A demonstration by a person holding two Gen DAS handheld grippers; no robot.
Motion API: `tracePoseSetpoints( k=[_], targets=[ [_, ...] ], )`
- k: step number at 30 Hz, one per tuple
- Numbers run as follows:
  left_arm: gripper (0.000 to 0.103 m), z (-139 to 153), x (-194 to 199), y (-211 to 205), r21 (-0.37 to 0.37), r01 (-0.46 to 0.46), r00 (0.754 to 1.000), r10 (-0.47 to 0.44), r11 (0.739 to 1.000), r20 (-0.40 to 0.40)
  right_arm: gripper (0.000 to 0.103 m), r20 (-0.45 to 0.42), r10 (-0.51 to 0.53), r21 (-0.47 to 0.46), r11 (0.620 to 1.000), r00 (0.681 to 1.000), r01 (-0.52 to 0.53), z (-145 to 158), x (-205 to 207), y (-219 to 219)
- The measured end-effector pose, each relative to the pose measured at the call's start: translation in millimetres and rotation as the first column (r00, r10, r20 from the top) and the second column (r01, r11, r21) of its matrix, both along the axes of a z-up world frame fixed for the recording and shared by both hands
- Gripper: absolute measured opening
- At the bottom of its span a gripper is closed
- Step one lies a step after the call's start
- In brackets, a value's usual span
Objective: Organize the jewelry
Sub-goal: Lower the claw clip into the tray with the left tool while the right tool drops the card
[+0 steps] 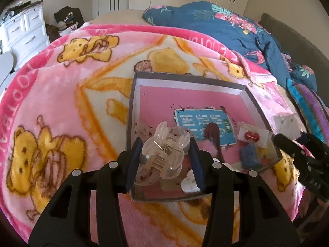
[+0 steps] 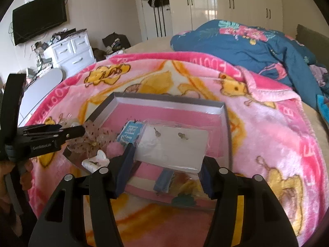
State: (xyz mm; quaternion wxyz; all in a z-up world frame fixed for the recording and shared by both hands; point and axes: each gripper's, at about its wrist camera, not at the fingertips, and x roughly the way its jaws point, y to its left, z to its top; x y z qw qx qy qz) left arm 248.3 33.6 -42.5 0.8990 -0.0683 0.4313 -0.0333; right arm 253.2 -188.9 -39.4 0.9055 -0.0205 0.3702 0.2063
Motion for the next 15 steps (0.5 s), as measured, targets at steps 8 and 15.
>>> tracePoseSetpoints(
  k=[8,15],
  targets=[
    [0.037,-14.2,9.5,0.9,0.000,0.004,1.000,-0.004,1.000,-0.029,0.056,-0.071,0.047,-0.001,0.999,0.996,-0.047,-25.3,8.6,22.2],
    [0.037,-16.9,12.1,2.8,-0.007,-0.002,0.999,0.001,1.000,-0.035,0.059,-0.114,0.081,0.012,0.997,0.990,-0.080,-36.2,8.4,36.0]
  ],
)
